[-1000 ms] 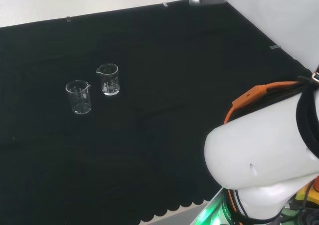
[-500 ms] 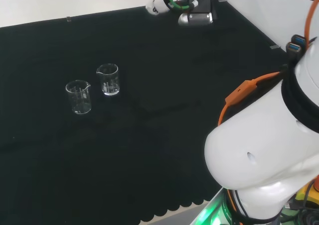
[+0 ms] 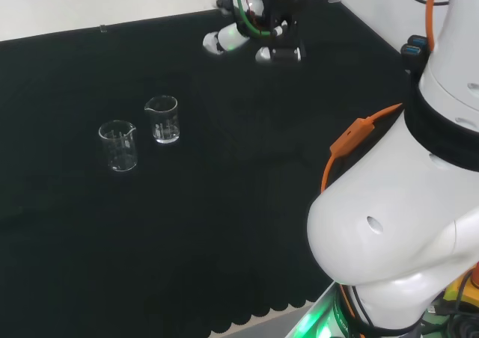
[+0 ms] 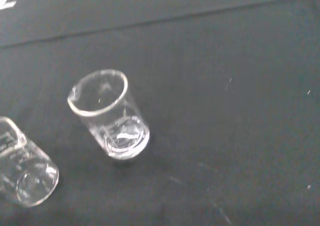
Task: Pick up the beaker on the right.
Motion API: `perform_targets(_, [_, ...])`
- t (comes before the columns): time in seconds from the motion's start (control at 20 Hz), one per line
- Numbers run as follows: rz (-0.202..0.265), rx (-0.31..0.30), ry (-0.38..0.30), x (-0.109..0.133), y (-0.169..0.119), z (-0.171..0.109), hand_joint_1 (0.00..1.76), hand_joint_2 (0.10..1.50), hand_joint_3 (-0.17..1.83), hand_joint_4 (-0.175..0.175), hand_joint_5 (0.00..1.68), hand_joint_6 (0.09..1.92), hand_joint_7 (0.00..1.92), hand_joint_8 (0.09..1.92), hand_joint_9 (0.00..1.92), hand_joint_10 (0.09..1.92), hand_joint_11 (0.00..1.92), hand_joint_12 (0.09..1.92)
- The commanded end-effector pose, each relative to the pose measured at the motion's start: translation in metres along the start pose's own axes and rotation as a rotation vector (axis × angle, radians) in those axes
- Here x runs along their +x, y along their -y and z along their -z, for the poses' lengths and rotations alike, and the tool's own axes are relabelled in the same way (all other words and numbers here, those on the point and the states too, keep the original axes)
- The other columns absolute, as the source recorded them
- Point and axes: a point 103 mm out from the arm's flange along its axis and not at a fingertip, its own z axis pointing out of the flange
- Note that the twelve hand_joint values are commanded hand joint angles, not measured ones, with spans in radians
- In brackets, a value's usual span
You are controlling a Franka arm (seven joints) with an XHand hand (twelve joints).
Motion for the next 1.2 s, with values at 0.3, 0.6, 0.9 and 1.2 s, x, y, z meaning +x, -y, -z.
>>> perform_targets(0.3, [0.156, 0.047, -0.108, 0.018, -0.039, -0.060, 0.74, 0.59, 0.70, -0.063, 0.19, 0.09, 0.09, 0.59, 0.20, 0.68, 0.00, 1.04])
perform_targets(0.6, [0.197, 0.068, -0.158, 0.020, -0.052, -0.077, 0.79, 0.52, 0.75, -0.072, 0.22, 0.09, 0.10, 0.60, 0.22, 0.68, 0.00, 1.09])
perform_targets(0.9, [0.221, 0.082, -0.208, 0.022, -0.064, -0.093, 0.80, 0.50, 0.78, -0.079, 0.26, 0.09, 0.12, 0.62, 0.25, 0.68, 0.00, 1.13])
perform_targets(1.2, [0.248, 0.114, -0.238, 0.023, -0.074, -0.113, 0.79, 0.49, 0.78, -0.080, 0.27, 0.09, 0.13, 0.62, 0.24, 0.68, 0.00, 1.13])
